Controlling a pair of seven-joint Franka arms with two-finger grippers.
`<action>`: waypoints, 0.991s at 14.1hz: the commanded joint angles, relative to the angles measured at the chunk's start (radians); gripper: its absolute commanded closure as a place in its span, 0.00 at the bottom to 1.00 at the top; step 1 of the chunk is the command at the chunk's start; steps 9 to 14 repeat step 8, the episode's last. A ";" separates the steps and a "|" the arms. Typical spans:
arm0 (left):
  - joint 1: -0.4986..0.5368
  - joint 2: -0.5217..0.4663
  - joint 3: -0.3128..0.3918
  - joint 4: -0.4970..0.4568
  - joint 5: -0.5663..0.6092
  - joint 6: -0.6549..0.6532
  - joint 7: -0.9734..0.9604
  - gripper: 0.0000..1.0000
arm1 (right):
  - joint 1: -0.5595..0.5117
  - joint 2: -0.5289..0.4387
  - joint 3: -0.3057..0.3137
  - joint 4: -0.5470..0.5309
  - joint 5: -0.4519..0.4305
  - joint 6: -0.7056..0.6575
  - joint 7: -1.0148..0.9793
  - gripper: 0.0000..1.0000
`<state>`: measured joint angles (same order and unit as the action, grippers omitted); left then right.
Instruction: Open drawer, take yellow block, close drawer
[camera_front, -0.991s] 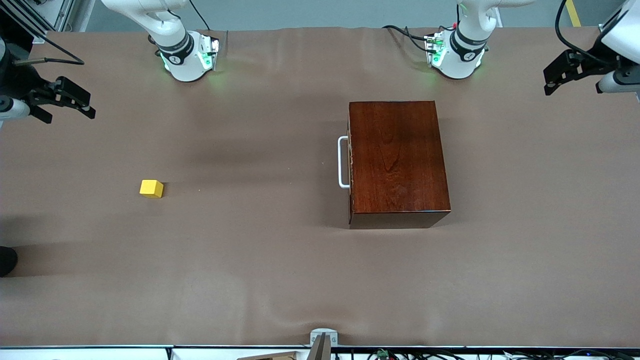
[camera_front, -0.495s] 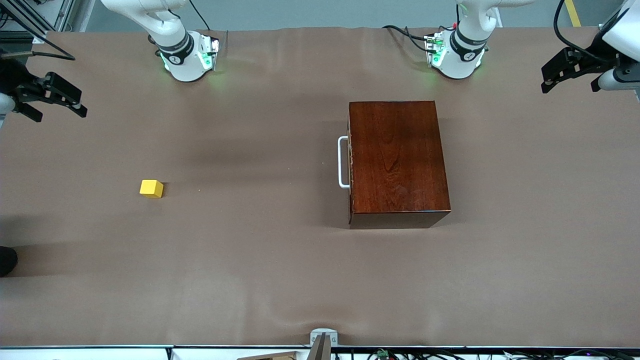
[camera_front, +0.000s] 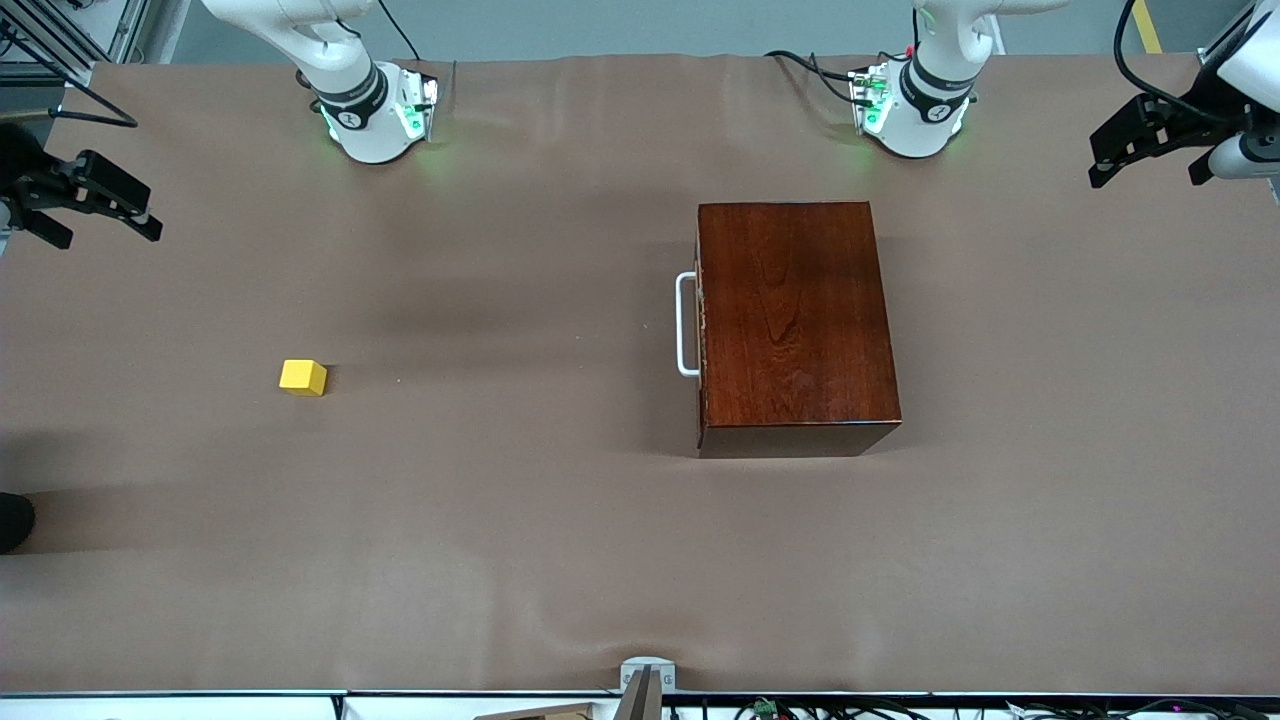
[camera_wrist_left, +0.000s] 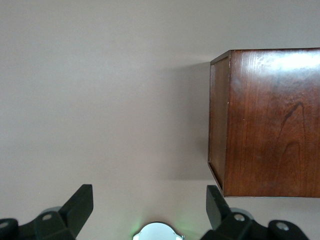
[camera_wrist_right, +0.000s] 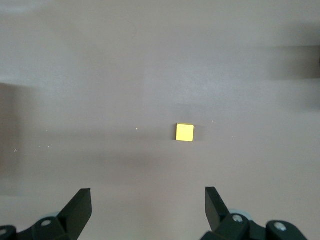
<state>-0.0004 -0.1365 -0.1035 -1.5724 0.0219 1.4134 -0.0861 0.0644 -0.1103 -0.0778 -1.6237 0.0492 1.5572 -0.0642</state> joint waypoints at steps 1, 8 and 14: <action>0.011 0.014 -0.004 0.017 -0.019 0.001 0.008 0.00 | 0.000 0.017 -0.002 0.036 -0.020 -0.008 0.000 0.00; 0.013 0.014 0.004 0.025 -0.016 -0.002 0.003 0.00 | -0.006 0.034 0.007 0.051 -0.071 -0.034 0.003 0.00; 0.013 0.014 0.004 0.025 -0.016 -0.002 0.003 0.00 | -0.006 0.034 0.007 0.051 -0.071 -0.034 0.003 0.00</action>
